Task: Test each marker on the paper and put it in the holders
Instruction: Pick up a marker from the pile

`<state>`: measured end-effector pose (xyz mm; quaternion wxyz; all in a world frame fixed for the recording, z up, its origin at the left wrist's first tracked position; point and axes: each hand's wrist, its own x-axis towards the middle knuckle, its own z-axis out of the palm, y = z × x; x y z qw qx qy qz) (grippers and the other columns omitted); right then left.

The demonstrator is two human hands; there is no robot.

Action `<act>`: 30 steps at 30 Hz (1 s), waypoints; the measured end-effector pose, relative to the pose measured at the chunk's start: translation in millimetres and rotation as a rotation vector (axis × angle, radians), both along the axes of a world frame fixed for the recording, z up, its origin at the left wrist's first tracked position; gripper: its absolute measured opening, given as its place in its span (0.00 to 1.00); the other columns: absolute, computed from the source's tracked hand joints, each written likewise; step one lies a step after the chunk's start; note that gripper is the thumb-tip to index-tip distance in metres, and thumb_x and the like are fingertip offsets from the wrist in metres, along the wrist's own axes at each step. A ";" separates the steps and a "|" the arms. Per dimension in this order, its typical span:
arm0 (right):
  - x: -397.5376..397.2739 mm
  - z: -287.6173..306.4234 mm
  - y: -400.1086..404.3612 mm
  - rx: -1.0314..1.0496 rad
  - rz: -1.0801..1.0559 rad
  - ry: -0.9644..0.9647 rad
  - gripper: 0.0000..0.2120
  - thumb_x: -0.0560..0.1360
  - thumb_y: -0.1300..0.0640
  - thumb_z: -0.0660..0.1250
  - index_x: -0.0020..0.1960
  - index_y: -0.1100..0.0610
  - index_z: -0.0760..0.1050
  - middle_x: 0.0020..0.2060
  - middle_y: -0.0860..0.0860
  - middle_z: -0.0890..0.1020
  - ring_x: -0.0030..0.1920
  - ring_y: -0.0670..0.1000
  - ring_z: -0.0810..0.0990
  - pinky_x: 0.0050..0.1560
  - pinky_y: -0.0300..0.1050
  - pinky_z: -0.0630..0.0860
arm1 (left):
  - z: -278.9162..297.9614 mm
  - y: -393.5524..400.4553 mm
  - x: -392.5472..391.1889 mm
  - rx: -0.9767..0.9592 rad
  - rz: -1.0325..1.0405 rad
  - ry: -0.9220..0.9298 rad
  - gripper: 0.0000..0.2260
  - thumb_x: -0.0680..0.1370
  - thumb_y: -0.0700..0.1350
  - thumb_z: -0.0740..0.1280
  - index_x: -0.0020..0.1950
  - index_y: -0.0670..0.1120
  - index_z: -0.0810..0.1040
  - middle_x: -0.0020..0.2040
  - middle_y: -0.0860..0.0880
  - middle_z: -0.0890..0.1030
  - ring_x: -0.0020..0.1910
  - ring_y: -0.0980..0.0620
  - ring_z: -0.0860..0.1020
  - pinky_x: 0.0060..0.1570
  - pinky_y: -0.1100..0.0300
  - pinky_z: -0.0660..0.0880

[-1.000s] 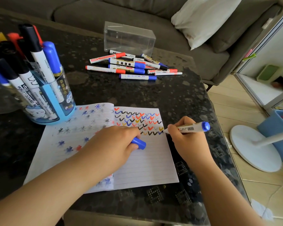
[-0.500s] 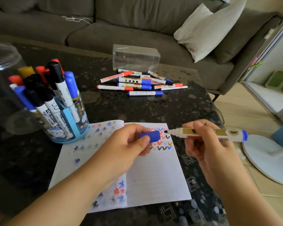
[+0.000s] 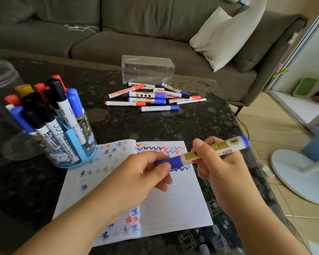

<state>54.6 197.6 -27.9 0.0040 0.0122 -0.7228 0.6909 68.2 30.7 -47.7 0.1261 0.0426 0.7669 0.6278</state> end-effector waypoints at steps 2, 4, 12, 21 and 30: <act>1.1 2.6 -3.2 -0.035 -0.032 -0.015 0.19 0.64 0.42 0.67 0.33 0.60 0.70 0.21 0.48 0.67 0.23 0.44 0.62 0.27 0.39 0.63 | 0.4 -0.7 1.7 -0.033 -0.040 0.000 0.07 0.78 0.48 0.61 0.50 0.52 0.78 0.35 0.55 0.81 0.37 0.56 0.80 0.52 0.51 0.78; 2.7 3.0 -7.8 -0.081 -0.064 -0.024 0.17 0.69 0.47 0.66 0.33 0.59 0.67 0.21 0.48 0.66 0.23 0.43 0.62 0.26 0.37 0.62 | 2.0 -1.0 4.6 -0.035 -0.052 0.011 0.07 0.78 0.49 0.61 0.48 0.52 0.78 0.34 0.55 0.80 0.35 0.56 0.79 0.50 0.51 0.77; 8.8 -2.6 -32.0 -0.372 -0.108 -0.077 0.19 0.77 0.63 0.60 0.29 0.51 0.63 0.24 0.48 0.63 0.27 0.46 0.60 0.31 0.44 0.59 | 10.3 -1.1 19.6 -0.134 0.052 0.139 0.07 0.78 0.51 0.60 0.46 0.52 0.77 0.30 0.56 0.77 0.31 0.61 0.74 0.41 0.62 0.74; 6.1 -14.6 -41.2 -0.042 0.081 -0.350 0.17 0.72 0.43 0.65 0.43 0.58 0.79 0.28 0.50 0.79 0.27 0.44 0.71 0.33 0.39 0.72 | 9.5 -35.6 15.0 -0.288 0.304 0.351 0.08 0.72 0.54 0.65 0.47 0.54 0.80 0.34 0.57 0.80 0.35 0.59 0.78 0.34 0.65 0.74; 18.1 -22.7 -75.5 0.792 0.217 0.557 0.17 0.68 0.55 0.75 0.54 0.43 0.79 0.44 0.35 0.75 0.42 0.34 0.73 0.39 0.20 0.66 | 14.7 -80.7 32.9 -0.361 0.274 0.534 0.08 0.69 0.53 0.65 0.37 0.49 0.77 0.32 0.52 0.76 0.30 0.56 0.72 0.30 0.65 0.68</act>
